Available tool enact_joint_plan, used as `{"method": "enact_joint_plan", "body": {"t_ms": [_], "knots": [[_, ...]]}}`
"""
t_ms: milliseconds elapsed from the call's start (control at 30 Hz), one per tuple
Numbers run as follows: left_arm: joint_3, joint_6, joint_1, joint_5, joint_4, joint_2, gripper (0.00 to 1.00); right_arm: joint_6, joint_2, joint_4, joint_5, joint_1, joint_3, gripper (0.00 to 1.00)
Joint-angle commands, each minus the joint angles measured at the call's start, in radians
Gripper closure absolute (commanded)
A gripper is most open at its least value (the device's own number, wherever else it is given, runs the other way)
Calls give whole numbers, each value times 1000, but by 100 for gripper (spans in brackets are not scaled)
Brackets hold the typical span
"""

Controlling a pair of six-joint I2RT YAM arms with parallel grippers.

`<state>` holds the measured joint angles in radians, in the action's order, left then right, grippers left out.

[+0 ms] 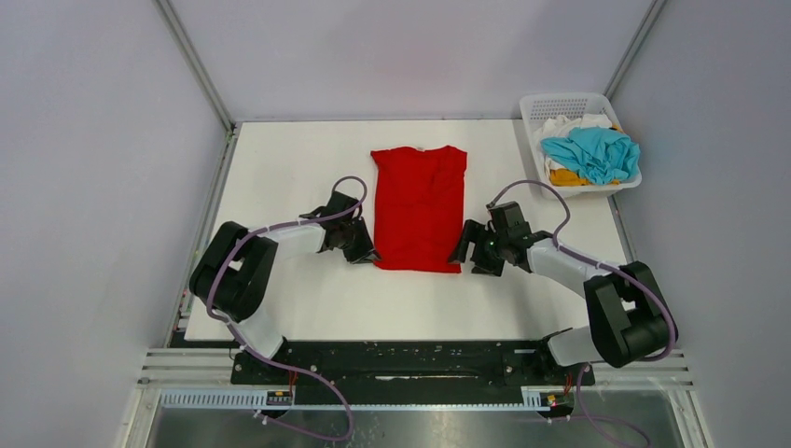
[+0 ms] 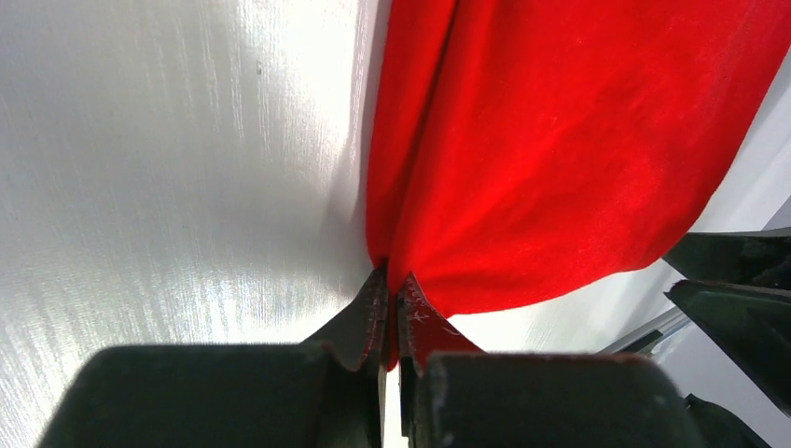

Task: Fold and stack the t-shirts
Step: Grab one side of the 2/3 rectangular tshirt with both arms

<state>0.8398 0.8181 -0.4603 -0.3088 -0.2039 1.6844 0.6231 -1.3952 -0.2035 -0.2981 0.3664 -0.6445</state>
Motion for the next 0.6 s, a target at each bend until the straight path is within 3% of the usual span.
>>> {"method": "enact_joint_plan", "body": {"t_ms": [0, 233, 400, 467, 567], "knots": [[-5, -16, 3, 14, -18, 30, 100, 17, -39, 45, -15, 27, -13, 19], [-12, -33, 5, 4, -17, 34, 100, 26, -86, 19, 5, 57, -21, 49], [-15, -50, 5, -16, -4, 27, 100, 27, -99, 29, 16, 58, -16, 87], [-14, -53, 5, -21, -18, 16, 100, 22, -79, 36, 5, 58, -9, 98], [-37, -60, 4, -18, -38, -45, 100, -5, -13, 33, -19, 62, 14, 100]]}}
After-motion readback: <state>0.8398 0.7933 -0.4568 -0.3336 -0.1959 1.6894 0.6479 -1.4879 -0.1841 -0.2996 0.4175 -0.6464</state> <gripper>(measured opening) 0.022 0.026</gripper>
